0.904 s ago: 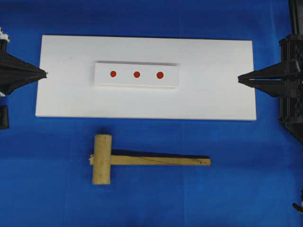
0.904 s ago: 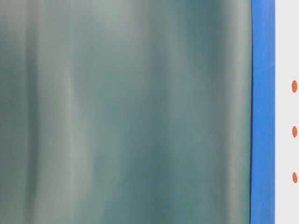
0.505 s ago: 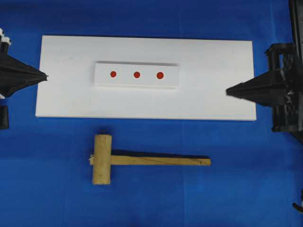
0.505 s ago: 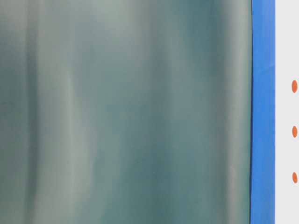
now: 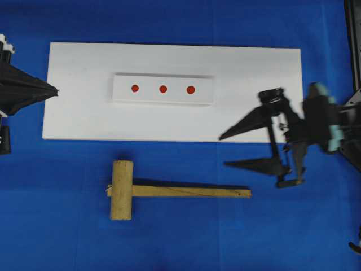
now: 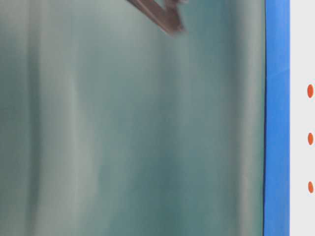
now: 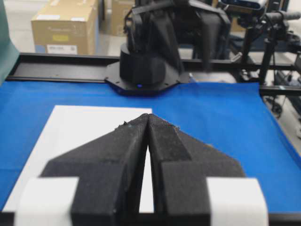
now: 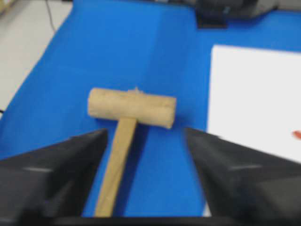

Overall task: Hit the mark with a hammer.
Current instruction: 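Reach the right gripper to the wooden mallet handle and grasp it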

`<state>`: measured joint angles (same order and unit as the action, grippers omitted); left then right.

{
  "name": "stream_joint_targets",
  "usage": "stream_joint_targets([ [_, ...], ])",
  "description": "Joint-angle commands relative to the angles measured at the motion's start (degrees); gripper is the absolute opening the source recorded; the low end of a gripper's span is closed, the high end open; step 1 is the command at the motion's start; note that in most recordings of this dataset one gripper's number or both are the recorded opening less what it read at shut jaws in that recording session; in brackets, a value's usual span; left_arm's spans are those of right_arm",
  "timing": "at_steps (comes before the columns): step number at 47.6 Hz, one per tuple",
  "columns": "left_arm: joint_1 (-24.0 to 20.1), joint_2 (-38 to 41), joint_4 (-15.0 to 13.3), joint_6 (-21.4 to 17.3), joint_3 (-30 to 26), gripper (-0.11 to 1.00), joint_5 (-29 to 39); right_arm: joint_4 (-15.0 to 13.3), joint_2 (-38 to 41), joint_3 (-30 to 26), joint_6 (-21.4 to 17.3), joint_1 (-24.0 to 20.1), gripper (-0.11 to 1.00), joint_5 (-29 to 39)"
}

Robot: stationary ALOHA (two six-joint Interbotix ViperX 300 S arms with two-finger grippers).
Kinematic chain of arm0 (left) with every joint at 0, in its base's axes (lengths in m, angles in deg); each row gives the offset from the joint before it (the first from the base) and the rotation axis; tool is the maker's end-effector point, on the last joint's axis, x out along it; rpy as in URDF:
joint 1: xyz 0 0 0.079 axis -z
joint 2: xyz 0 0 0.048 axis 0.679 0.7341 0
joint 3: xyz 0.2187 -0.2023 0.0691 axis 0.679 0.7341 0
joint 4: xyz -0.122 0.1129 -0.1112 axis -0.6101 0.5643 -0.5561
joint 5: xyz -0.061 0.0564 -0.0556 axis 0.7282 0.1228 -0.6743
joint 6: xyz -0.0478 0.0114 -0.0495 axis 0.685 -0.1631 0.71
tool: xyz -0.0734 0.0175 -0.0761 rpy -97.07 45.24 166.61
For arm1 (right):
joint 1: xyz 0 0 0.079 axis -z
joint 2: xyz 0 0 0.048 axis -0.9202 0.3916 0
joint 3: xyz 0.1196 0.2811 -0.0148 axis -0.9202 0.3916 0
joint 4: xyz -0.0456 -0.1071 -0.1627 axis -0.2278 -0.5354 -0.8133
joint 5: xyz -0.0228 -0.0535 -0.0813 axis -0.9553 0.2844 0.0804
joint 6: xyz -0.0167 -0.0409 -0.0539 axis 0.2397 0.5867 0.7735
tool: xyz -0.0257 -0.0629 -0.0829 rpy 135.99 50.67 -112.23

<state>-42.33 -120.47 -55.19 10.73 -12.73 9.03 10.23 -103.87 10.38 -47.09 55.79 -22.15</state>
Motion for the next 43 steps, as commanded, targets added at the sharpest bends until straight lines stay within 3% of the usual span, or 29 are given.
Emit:
stream_joint_targets([
  [1, -0.3, 0.4, -0.1, 0.1, -0.9, 0.0, -0.3, 2.2, 5.4, -3.9, -0.4, -1.1, 0.76, -1.0],
  [3, -0.3, 0.4, -0.1, 0.1, -0.8, 0.0, -0.3, 3.4, 8.0, -5.0, -0.4, -1.7, 0.87, -1.2],
  [5, -0.3, 0.4, -0.1, 0.1, -0.7, 0.0, -0.3, 4.8, 10.5, -6.2, -0.4, -2.0, 0.92, -1.6],
  [15, -0.8, 0.4, -0.1, 0.1, -0.4, 0.0, -0.3, 11.9, 22.6, -11.5, -0.4, -4.5, 0.88, -5.1],
  [27, -1.8, 1.1, -0.1, 0.1, 0.1, 0.0, -0.4, 17.5, 33.0, -16.2, 0.0, -7.0, 0.88, -10.3],
  [43, -2.0, 1.2, -0.1, 0.1, 0.4, 0.0, -0.4, 21.1, 42.7, -20.0, 0.1, -8.6, 0.88, -11.5],
])
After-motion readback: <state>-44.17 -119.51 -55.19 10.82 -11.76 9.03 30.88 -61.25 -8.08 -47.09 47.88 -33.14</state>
